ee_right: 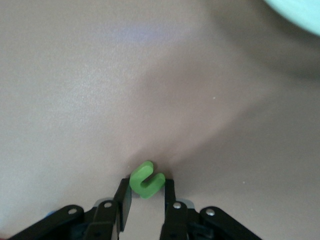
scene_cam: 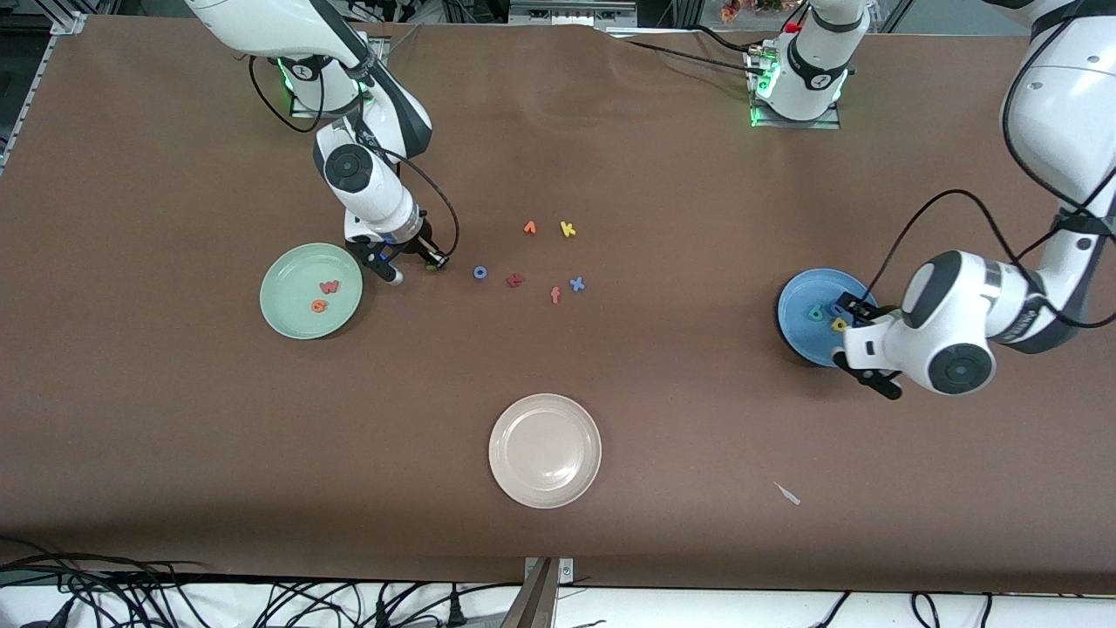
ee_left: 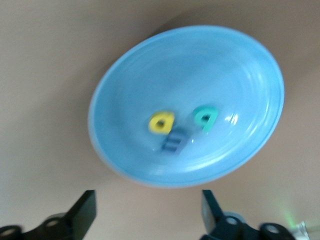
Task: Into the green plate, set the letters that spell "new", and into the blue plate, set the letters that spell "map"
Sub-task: 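Drop the green u and yellow letter onto the green and blue plates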
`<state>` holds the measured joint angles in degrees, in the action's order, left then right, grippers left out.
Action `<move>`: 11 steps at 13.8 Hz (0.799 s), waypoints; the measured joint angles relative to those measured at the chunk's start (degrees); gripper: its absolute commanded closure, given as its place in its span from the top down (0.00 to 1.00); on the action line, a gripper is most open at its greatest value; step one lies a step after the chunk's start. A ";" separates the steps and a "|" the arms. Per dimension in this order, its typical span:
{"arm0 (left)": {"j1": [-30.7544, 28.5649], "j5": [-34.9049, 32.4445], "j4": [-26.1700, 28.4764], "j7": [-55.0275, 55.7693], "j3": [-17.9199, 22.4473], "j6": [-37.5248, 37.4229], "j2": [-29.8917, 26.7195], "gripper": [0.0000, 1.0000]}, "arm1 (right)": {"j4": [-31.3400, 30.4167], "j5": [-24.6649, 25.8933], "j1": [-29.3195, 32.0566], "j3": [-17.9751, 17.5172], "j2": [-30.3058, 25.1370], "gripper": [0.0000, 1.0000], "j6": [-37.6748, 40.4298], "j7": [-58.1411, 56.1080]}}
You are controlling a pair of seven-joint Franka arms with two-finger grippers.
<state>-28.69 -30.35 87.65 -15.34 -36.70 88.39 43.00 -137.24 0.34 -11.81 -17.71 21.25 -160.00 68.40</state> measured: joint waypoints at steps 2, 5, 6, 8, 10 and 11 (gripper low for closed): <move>-0.15 0.00 -4.20 -0.27 0.00 -4.35 -0.35 1.00 | 0.13 0.46 0.02 0.91 -0.44 0.26 1.11 -1.25; -1.64 0.00 -7.19 -0.32 0.06 -7.30 -0.58 1.00 | 1.82 3.87 0.28 4.18 -3.81 0.26 8.55 -5.11; -2.59 0.00 -7.79 -0.31 0.05 -7.81 -0.64 1.00 | 2.89 4.99 0.41 5.50 -5.28 0.26 11.71 -7.18; -4.49 0.01 -8.69 0.29 0.06 -8.30 -1.23 1.00 | 4.91 5.93 0.47 8.80 -7.69 0.26 17.44 -14.03; -6.49 0.17 -9.24 0.63 0.06 -8.29 -2.79 1.00 | 5.59 6.10 0.57 13.83 -9.26 0.30 20.53 -23.90; -6.85 0.65 -9.38 0.77 0.28 -7.73 -4.28 1.00 | 5.59 6.12 0.67 16.55 -9.62 0.56 21.52 -28.42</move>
<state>-35.54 -29.71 78.27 -14.57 -36.42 80.66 38.71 -131.65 6.46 -11.14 -1.16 11.63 -138.48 39.99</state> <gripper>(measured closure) 0.000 0.692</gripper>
